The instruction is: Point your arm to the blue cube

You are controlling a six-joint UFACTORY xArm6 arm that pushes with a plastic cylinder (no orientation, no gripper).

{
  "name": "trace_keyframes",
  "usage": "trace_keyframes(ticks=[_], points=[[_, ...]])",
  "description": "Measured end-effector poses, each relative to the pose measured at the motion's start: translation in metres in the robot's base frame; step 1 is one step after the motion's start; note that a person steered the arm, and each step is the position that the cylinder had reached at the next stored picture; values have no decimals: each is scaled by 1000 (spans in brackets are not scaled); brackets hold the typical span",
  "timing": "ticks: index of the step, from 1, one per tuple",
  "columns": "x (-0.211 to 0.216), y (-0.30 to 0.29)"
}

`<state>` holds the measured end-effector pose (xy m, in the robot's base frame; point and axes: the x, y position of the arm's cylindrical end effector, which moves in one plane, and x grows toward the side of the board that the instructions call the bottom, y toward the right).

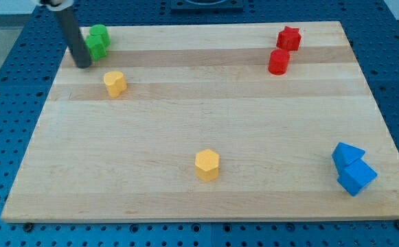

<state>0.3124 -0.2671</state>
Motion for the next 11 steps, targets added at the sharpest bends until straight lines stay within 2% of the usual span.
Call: trace_keyframes(ticks=[1, 3, 4, 5, 7, 9, 10, 11], points=[[-3, -38], [-22, -38], [-62, -38], [-72, -34], [-53, -5], [-43, 63], [-20, 106], [-16, 119]])
